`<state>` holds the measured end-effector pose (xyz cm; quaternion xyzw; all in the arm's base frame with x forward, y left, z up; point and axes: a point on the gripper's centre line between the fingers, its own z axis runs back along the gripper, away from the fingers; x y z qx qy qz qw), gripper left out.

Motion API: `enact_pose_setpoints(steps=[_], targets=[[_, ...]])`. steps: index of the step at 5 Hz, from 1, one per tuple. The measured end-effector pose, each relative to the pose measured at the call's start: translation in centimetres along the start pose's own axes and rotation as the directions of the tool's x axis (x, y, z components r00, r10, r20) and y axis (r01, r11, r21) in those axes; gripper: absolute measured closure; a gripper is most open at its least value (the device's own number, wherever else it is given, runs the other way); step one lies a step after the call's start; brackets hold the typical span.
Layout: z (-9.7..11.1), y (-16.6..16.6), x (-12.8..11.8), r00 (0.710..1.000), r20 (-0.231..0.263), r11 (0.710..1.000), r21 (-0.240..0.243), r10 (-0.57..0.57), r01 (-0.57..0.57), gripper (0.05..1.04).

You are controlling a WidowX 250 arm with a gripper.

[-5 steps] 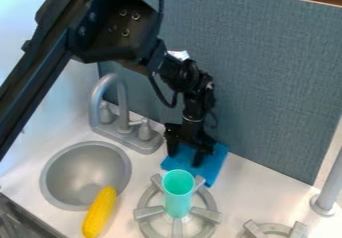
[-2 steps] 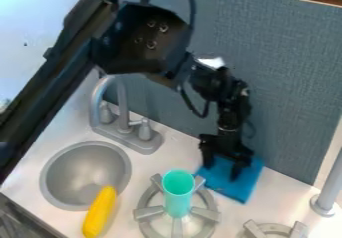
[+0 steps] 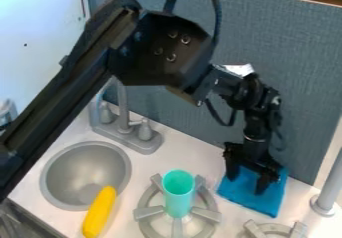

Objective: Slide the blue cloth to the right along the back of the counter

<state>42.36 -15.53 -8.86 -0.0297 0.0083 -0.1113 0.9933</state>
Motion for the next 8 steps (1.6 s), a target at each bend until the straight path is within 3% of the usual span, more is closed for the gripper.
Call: enact_pose_setpoints(steps=[2,3,4,5,6,7,8], targets=[[-0.1,-0.5,0.4,0.999,0.027,1.000,-0.017,0.019,-0.018,0.084],[1.5,-0.2,-0.4,0.998,0.058,0.999,-0.001,0.040,-0.040,0.084],[6.2,0.1,-0.8,0.988,0.147,0.998,0.019,0.049,-0.052,0.084],[8.2,0.3,-2.5,0.987,0.148,0.998,0.022,0.061,-0.065,0.084],[9.1,0.5,-3.5,0.993,0.106,0.997,0.047,0.052,-0.057,0.083],[7.5,0.9,-6.1,0.998,0.024,0.993,0.102,0.049,-0.052,0.084],[8.0,1.5,-8.1,0.997,0.033,0.989,0.126,0.071,-0.075,0.084]])
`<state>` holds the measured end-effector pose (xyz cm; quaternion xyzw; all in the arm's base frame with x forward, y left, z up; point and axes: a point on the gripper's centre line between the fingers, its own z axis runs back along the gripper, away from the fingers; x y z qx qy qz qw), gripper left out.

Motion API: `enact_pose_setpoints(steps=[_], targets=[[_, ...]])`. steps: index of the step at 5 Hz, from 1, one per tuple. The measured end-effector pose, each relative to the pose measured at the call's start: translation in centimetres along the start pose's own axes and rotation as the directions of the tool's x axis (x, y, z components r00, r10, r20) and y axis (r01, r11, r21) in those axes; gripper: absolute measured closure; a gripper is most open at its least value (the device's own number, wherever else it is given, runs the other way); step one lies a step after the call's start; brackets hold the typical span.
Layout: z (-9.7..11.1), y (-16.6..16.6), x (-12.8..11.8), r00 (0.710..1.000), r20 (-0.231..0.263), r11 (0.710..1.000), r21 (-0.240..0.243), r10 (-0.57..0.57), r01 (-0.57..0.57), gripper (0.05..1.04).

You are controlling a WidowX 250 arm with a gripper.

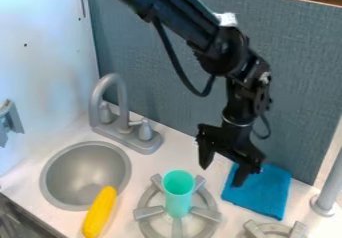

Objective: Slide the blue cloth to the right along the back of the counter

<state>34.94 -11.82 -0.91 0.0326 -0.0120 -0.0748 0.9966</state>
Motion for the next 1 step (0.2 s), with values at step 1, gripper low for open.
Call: enact_pose_setpoints(steps=[1], targets=[[-0.19,1.44,-2.06,0.999,-0.020,0.999,-0.006,0.038,-0.038,0.084]])
